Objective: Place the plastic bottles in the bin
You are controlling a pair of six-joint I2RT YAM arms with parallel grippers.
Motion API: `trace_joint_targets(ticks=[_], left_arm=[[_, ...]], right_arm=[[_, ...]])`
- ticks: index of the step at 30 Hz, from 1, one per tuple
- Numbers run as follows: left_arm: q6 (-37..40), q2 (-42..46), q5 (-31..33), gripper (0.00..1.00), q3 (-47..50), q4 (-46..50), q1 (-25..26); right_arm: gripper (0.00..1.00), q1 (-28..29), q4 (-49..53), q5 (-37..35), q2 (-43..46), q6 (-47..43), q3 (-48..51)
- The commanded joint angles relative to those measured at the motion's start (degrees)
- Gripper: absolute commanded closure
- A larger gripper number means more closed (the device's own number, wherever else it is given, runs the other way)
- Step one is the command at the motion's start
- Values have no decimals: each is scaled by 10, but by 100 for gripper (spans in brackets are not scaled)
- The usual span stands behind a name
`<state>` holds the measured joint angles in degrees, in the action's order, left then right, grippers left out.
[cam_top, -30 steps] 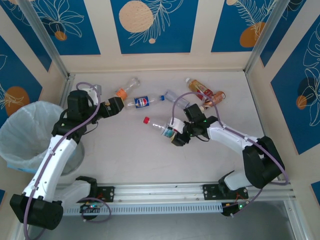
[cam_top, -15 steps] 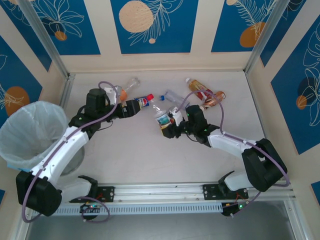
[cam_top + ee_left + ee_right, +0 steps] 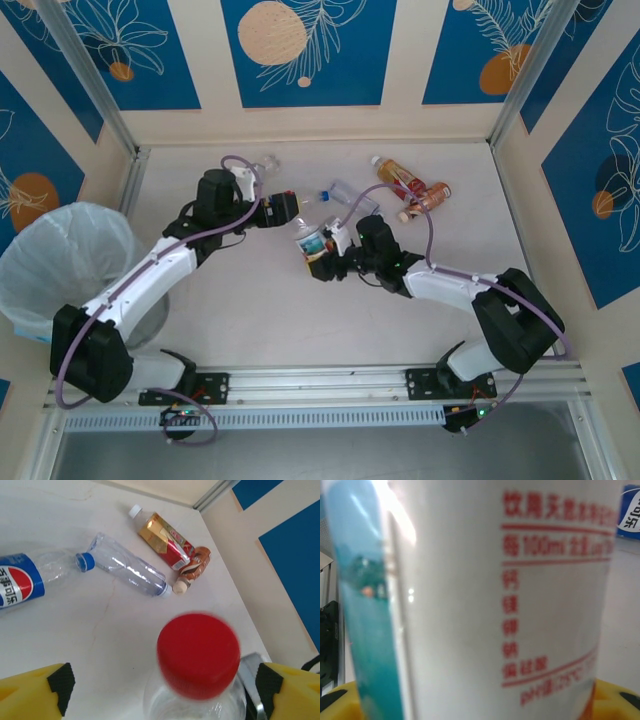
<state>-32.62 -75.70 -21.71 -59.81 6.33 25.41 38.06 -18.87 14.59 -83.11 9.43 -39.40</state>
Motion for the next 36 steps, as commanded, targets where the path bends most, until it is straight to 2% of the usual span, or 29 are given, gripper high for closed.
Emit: trace_joint_targets(ticks=[1,5,14,20,26,30,33,34,36], left_arm=[[14,-12,13,14,-30,-32,4],[22,-23,5,27,-38,-25,4],[27,-26,-2,41,-37,-20,6],[34,-23,-7,64,-42,-13,6],[41,-26,-2,83,-58,9,6],[41,-28,12,100,-68,24,6],[52,-28,61,100,-86,67,5],[58,-26,73,100,-89,76,5],[65,-21,82,100,-88,79,4]], right_arm=[[49,10,-15,4,-6,5,-20],[49,14,-18,3,-9,5,-24],[49,18,-32,6,-12,14,-33],[47,19,-35,8,-15,21,-36],[34,17,-23,8,-15,35,-41],[18,11,1,23,-13,34,-52],[7,-1,20,32,1,35,-55],[0,-6,25,36,9,35,-53],[1,-15,28,45,26,35,-50]])
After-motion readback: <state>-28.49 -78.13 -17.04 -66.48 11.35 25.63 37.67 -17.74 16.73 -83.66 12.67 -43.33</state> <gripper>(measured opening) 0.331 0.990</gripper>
